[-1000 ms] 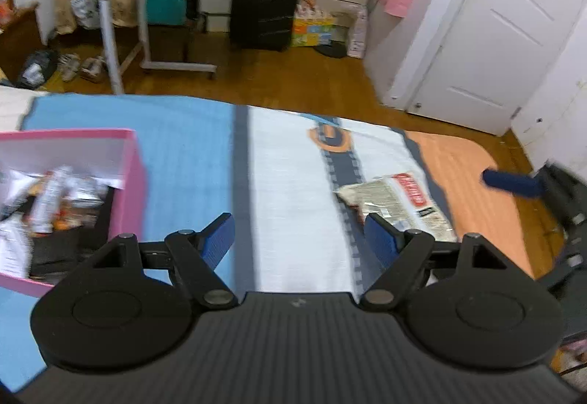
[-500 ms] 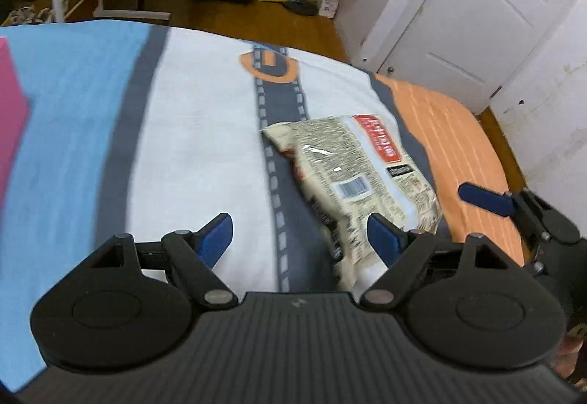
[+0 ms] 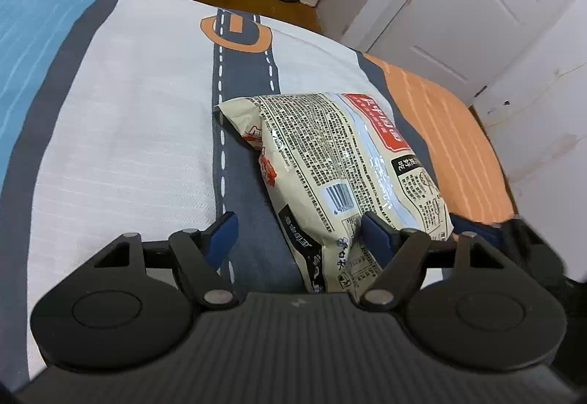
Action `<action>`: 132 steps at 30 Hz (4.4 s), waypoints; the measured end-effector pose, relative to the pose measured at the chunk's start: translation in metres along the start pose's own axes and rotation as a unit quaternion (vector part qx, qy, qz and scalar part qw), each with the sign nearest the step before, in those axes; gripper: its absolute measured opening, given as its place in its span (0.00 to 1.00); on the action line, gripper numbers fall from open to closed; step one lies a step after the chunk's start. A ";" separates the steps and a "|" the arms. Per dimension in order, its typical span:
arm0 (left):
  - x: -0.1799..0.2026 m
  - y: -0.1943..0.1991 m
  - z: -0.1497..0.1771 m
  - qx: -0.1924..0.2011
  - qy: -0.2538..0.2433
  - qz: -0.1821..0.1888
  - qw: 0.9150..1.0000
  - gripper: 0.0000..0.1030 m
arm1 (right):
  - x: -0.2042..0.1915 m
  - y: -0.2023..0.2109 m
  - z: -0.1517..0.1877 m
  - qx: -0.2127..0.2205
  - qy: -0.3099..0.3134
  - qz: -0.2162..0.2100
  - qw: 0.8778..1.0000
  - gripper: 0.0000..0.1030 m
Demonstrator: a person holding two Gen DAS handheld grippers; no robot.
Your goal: Organize snacks
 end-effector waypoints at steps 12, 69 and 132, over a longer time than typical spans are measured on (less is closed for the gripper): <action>0.001 -0.006 -0.001 0.011 0.019 0.067 0.998 0.42 | 0.000 -0.020 -0.016 0.024 -0.011 -0.060 0.998 1.00; -0.185 0.336 0.021 0.162 0.034 -0.068 0.984 0.43 | -0.275 0.082 -0.197 0.133 0.157 -0.159 0.966 0.95; -0.110 0.374 0.070 0.180 -0.046 -0.209 0.960 0.72 | -0.193 0.171 -0.135 0.116 -0.117 -0.078 0.983 0.99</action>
Point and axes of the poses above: each gripper's, at about its wrist camera, not at the fingertips, and y roughly against the way its jaws point, x to its right, z to its underside, the point moved 5 cm from there along -y, roughly the way its jaws point, and after that the axes turned 5 degrees about -x, right-handed, at the moved point
